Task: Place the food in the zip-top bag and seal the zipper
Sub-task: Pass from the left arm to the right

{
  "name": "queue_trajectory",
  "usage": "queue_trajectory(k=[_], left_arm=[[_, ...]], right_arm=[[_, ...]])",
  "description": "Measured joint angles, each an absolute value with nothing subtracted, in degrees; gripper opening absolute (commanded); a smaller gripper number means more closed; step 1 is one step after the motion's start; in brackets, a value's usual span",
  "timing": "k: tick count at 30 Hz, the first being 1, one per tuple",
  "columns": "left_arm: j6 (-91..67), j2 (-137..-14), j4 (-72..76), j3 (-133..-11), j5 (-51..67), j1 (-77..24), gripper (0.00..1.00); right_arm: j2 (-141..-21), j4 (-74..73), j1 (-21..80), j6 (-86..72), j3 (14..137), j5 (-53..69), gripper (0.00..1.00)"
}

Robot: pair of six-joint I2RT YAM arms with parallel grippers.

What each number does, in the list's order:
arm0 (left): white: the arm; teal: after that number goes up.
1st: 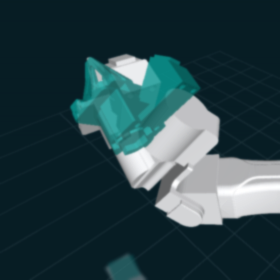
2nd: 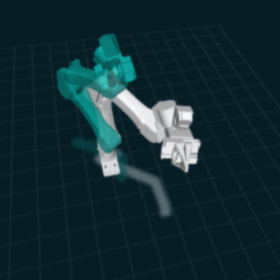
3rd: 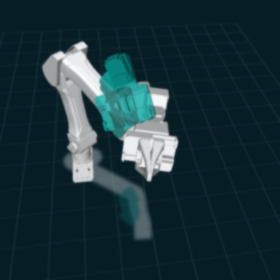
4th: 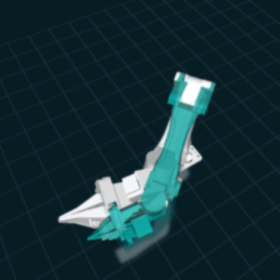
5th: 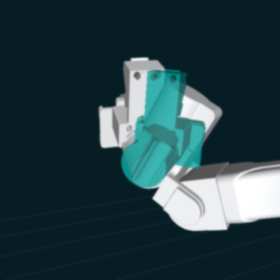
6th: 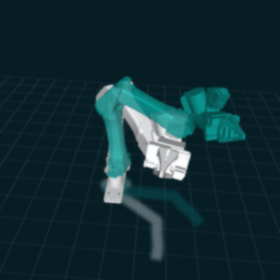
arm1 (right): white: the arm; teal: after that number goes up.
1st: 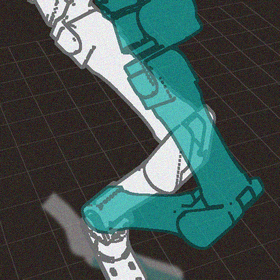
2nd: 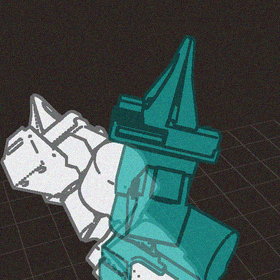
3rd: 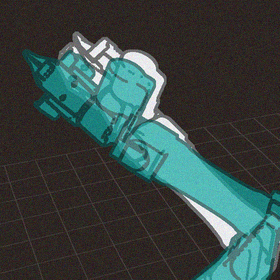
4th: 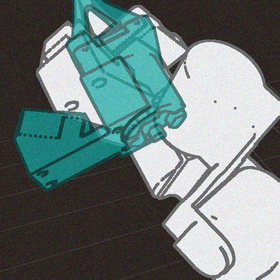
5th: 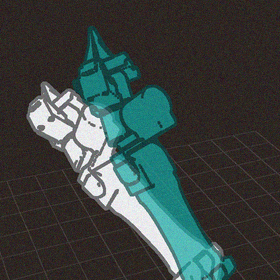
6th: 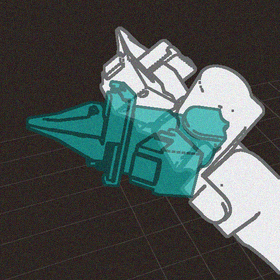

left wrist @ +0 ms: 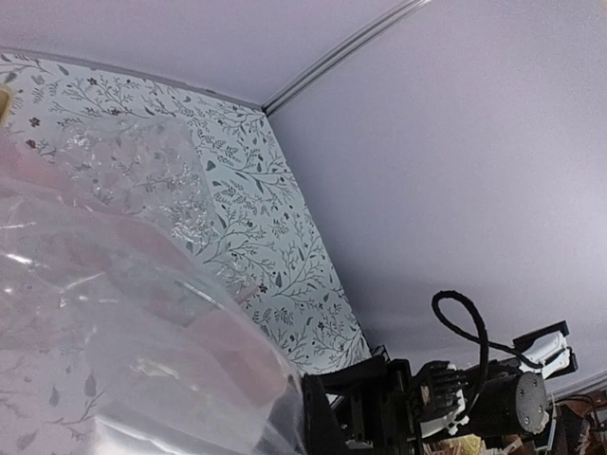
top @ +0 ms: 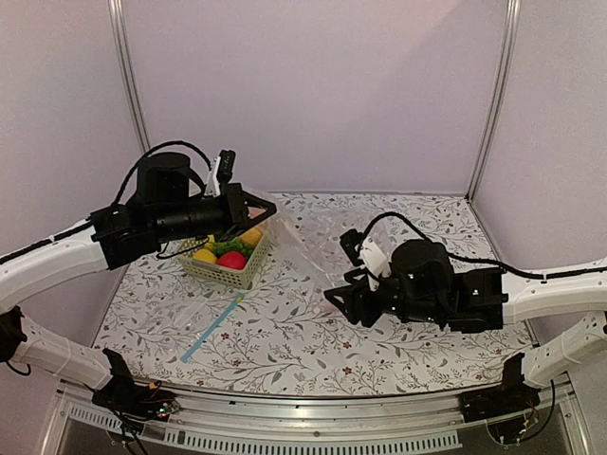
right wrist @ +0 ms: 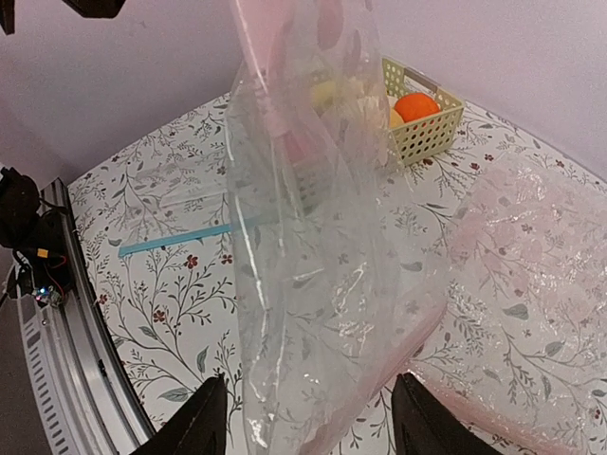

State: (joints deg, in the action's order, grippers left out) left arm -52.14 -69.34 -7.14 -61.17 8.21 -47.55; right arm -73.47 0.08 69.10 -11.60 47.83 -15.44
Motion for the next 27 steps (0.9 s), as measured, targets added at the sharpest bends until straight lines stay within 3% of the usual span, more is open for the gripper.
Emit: queue_trajectory(k=[2, 4, 13, 14, 15, 17, 18, 19, 27], left_arm=[[-52.18, -69.34, -7.16, -61.17, 8.19, -47.42, 0.0], [-52.27, -69.34, -7.16, -61.17, 8.16, -47.29, 0.0], [-52.4, -68.58, -7.38, -60.71, 7.64, -46.46, 0.0], [-52.38, -68.2, -7.55, -60.49, 7.46, -46.28, 0.05], [-52.36, -67.92, -7.73, -60.34, 7.35, -46.17, 0.22], [-51.7, -67.44, -8.6, -60.23, 7.09, -45.84, 0.72], [-50.81, -67.22, -9.5, -60.25, 6.7, -45.69, 0.87], [-49.63, -67.0, -11.09, -60.4, 5.93, -45.58, 0.95], [-31.68, -65.23, -28.49, -66.61, -3.7, -46.41, 0.98]], right_arm=[[-73.47, 0.82, 69.1, -11.62, 46.92, -15.84, 0.43], [-73.47, 1.43, 69.12, -11.49, 46.54, -15.9, 0.41], [-74.89, 3.95, 69.12, -11.81, 46.52, -16.21, 0.04], [-74.98, 3.99, 69.12, -12.21, 46.52, -16.34, 0.03], [-74.98, 3.99, 69.12, -12.19, 46.52, -16.45, 0.03], [-74.78, 3.88, 69.12, -12.6, 46.52, -16.67, 0.03], [-74.46, 3.55, 69.12, -12.71, 46.52, -16.75, 0.03], [-73.95, 2.83, 69.12, -12.8, 46.54, -16.8, 0.03], [-72.07, -15.57, 66.87, -12.23, 57.74, -11.29, 0.0]])
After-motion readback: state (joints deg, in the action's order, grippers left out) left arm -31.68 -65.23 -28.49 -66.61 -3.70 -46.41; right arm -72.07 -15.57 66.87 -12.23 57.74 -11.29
